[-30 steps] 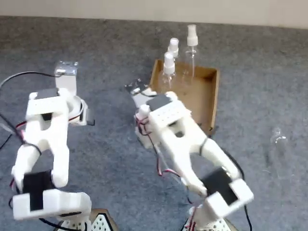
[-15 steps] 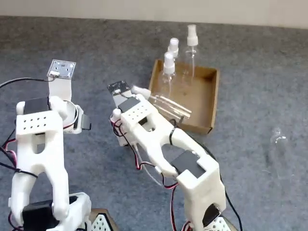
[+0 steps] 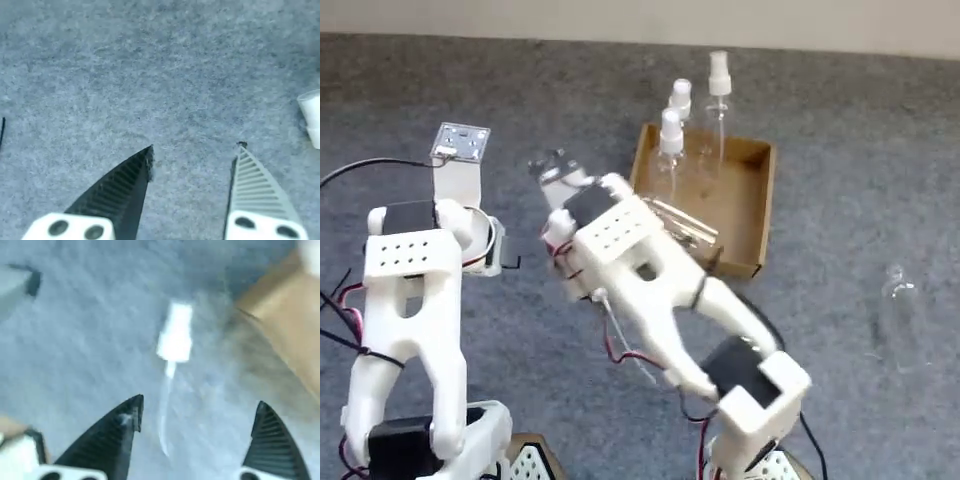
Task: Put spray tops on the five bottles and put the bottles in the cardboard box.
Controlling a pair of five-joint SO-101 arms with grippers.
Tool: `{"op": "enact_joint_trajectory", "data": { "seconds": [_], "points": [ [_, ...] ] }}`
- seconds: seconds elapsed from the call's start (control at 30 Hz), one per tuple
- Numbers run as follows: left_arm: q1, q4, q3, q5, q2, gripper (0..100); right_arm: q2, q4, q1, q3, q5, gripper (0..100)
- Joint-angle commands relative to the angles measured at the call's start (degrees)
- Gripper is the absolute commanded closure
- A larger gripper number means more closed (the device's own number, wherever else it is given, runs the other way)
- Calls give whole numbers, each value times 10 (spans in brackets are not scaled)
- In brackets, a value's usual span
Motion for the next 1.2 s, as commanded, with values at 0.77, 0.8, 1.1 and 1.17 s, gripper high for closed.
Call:
{"op": "enact_joint_trajectory", "data": {
  "seconds": [0.77,0.8,1.1,1.17],
  "points": [
    [203,-63,25,161,-18,772,-199,-75,636,252,478,713],
    [214,-79,38,169,-18,772,-180,-80,647,242,483,713],
    [266,-174,119,172,-17,772,-44,-81,736,84,533,713],
    [265,-177,125,172,-17,772,-24,-81,747,56,534,712]
  ]
}}
